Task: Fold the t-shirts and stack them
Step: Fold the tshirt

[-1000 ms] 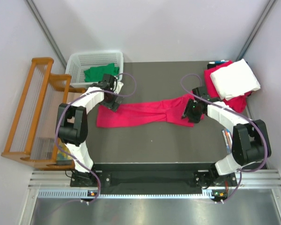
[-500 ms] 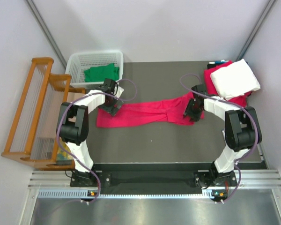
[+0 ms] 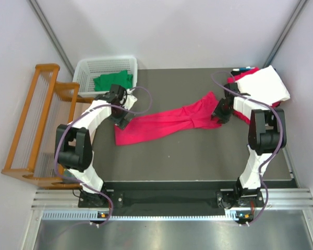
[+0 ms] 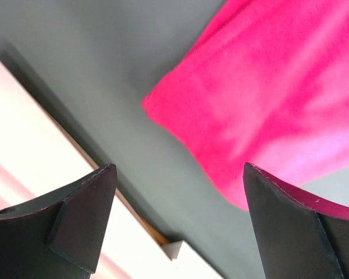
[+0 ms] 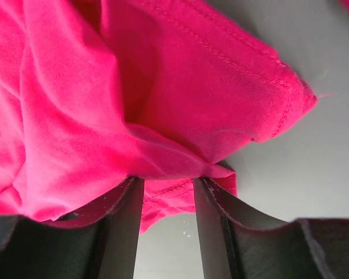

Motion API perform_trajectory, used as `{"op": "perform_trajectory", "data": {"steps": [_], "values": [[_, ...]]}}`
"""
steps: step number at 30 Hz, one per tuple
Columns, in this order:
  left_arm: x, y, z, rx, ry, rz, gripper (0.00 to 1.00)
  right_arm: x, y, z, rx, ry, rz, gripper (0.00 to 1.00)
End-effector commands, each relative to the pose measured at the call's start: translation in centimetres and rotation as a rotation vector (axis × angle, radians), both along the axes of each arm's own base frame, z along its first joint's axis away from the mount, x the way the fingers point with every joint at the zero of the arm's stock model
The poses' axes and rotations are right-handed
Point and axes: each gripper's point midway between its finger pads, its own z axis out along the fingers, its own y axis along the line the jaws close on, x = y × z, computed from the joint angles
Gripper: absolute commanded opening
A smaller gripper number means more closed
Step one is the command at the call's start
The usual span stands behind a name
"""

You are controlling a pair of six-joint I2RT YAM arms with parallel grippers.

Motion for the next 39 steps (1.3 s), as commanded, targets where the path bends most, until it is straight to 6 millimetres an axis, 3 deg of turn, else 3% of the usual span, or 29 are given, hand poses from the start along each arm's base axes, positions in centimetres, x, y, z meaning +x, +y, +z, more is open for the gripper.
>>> {"op": "perform_trajectory", "data": {"steps": [1,4,6,8,13,17,23,28,33,39], "values": [[-1.4,-0.6,3.3,-0.044,-0.016,-0.071,0.93,1.8,-3.2,-1.2,-0.076,0.002,-0.032,0.4],[-1.6,-0.8,4.2,-0.064,-0.042,-0.058,0.93,2.2,-3.0,-1.6,-0.054,0.011,-0.026,0.38],[-1.2,-1.2,4.5,-0.089,-0.065,-0.031,0.94,2.8,-2.8,-0.4,-0.071,-0.022,-0.012,0.38],[-0.9,-1.5,4.4,-0.108,-0.072,-0.012,0.94,3.6,-1.4,2.8,-0.134,-0.101,0.041,0.39],[0.1,-2.1,1.8,-0.12,-0.027,0.04,0.93,4.4,1.8,11.0,-0.216,-0.252,0.105,0.42],[1.6,-2.0,-1.3,-0.076,0.006,0.084,0.92,4.1,3.1,13.2,-0.151,-0.294,0.128,0.43],[2.6,-2.4,-3.7,-0.044,0.032,0.105,0.91,2.8,5.8,11.9,-0.119,-0.25,0.2,0.43],[2.4,-3.3,-3.6,-0.048,0.038,0.083,0.9,2.3,7.7,9.1,-0.096,-0.197,0.246,0.42],[1.8,-4.1,-3.3,-0.025,0.044,0.048,0.9,1.5,11.2,8.0,-0.094,-0.163,0.341,0.42],[1.6,-4.3,-2.7,-0.021,0.037,0.037,0.91,-1.2,11.8,5.3,-0.116,-0.098,0.375,0.41]]}}
